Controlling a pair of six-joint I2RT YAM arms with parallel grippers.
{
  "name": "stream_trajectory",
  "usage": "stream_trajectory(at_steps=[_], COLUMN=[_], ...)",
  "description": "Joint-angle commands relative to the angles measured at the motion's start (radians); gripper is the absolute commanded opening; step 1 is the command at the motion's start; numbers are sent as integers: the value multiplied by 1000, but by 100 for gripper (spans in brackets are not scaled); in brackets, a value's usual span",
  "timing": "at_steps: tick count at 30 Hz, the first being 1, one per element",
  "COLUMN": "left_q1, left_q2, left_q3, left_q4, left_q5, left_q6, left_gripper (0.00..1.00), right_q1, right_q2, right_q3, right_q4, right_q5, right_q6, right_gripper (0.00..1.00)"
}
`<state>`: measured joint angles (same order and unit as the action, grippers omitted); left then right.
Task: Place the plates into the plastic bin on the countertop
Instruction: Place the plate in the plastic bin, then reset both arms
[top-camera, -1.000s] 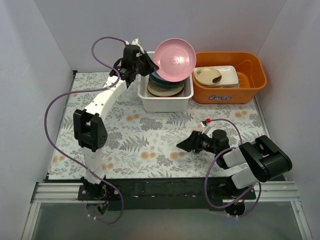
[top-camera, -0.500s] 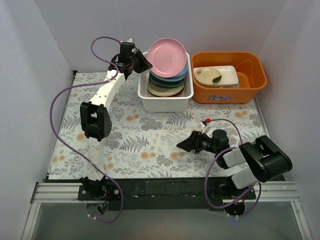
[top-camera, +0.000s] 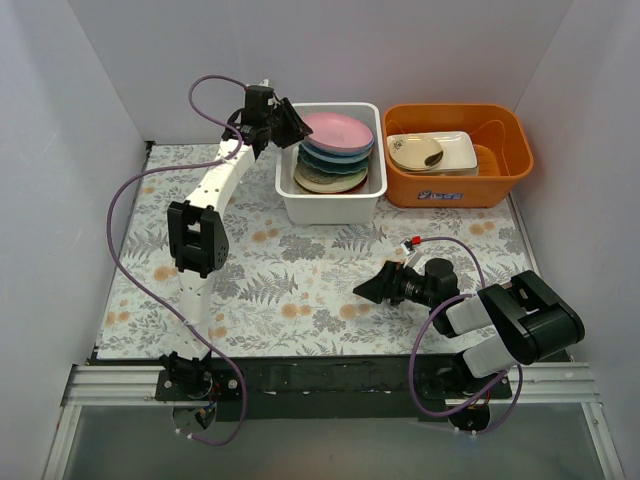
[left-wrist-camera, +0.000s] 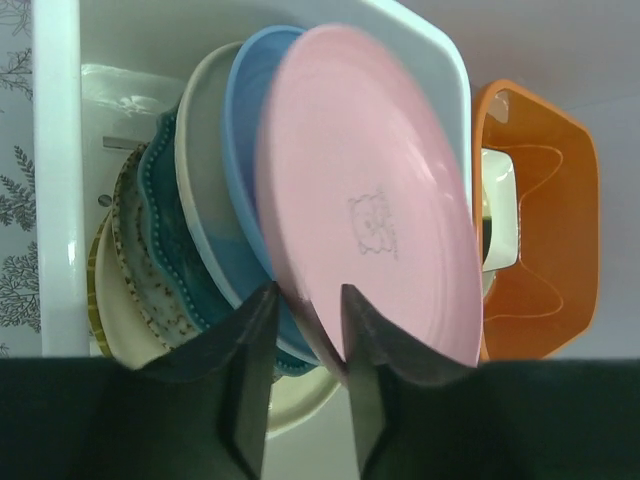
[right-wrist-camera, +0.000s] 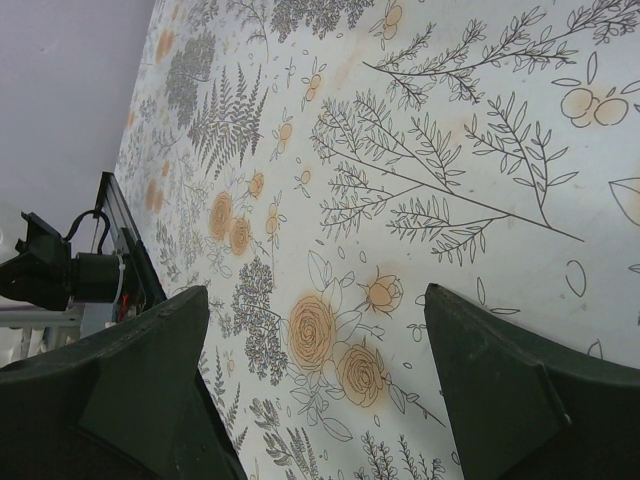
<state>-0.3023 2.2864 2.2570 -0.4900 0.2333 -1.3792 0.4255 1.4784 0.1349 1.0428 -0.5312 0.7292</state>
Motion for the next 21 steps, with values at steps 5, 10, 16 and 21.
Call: stream_trajectory(at_steps=[5, 10, 16, 21], left_q1=[11, 9, 11, 11], left_q2=[-48, -162, -284, -289], left_q3=[1, -154, -290, -286], left_q4=[2, 63, 168, 172], left_q5=[35, 1, -8, 27], left_q6=[19, 23, 20, 28], left_gripper=[81, 98, 98, 98], right_q1=[-7, -5, -5, -5], right_q2=[3, -4, -10, -16], right_q3=[0, -3, -4, -6], right_q4=[-73, -76, -79, -81], right_q5=[25, 25, 28, 30], right_q6=[-28, -28, -30, -28], right_gripper=[96, 96, 96, 97])
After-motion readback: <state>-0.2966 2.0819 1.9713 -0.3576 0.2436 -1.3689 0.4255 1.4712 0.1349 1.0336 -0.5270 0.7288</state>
